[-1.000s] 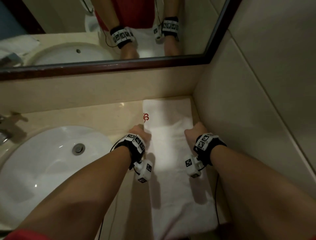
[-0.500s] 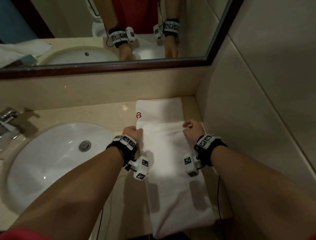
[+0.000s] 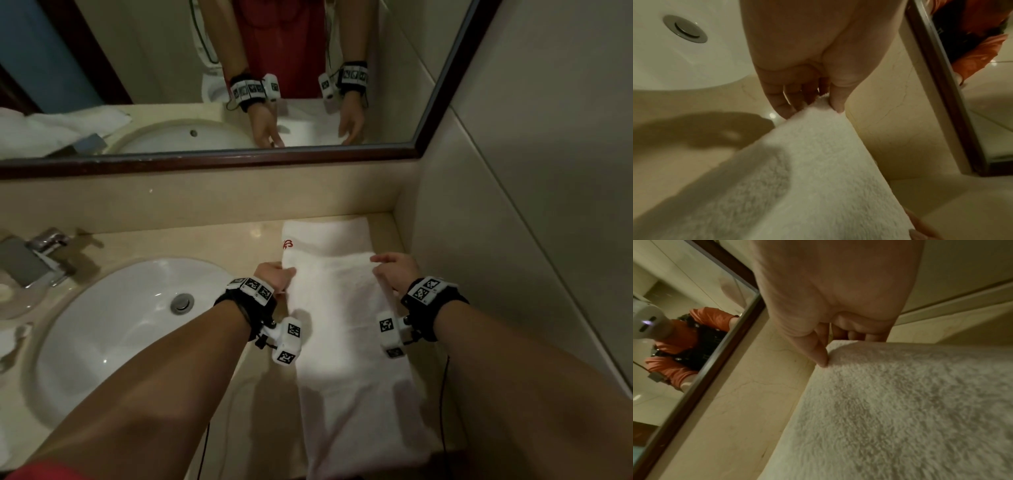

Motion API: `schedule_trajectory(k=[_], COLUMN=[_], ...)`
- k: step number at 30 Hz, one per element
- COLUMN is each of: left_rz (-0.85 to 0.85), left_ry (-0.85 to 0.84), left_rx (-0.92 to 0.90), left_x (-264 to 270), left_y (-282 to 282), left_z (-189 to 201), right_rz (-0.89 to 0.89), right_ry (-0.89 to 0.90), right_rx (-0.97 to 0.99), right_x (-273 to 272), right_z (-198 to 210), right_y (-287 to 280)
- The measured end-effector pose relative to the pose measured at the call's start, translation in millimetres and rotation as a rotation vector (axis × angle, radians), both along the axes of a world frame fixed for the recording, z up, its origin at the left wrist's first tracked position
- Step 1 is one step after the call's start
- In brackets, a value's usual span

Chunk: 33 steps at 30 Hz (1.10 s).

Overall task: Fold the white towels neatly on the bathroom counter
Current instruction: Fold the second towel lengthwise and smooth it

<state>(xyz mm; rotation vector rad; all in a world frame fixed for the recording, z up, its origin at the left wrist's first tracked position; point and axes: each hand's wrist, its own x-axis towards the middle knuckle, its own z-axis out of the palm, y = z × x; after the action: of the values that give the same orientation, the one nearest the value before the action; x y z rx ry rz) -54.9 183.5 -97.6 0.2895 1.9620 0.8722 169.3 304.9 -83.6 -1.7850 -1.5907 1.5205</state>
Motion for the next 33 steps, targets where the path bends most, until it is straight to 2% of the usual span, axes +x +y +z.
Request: schedule_trajectory(k=[6, 13, 17, 21, 27, 33], left_rz=[0.072, 0.073, 0.063, 0.058, 0.115, 0.050], left_ry=[-0.084, 0.034, 0.077, 0.102, 0.043, 0.172], left_rx=[0.039, 0.056, 0.069, 0.009, -0.045, -0.069], left_x=[-13, -28, -33, -37, -40, -37], left_y=[19, 53, 69, 84, 99, 109], left_z=[6, 5, -2, -15, -20, -25], right_rz=[-0.075, -0.118, -0.068, 0.005, 0.078, 0.120], right_ry=[0.048, 0.045, 0.005, -0.046, -0.111, -0.143], right_rx=[-0.004, -0.029, -0.003, 0.006, 0.051, 0.094], right_x=[-13, -29, -33, -44, -58, -59], right_z=[9, 2, -9, -21, -35, -46], right_y=[18, 50, 67, 77, 91, 89])
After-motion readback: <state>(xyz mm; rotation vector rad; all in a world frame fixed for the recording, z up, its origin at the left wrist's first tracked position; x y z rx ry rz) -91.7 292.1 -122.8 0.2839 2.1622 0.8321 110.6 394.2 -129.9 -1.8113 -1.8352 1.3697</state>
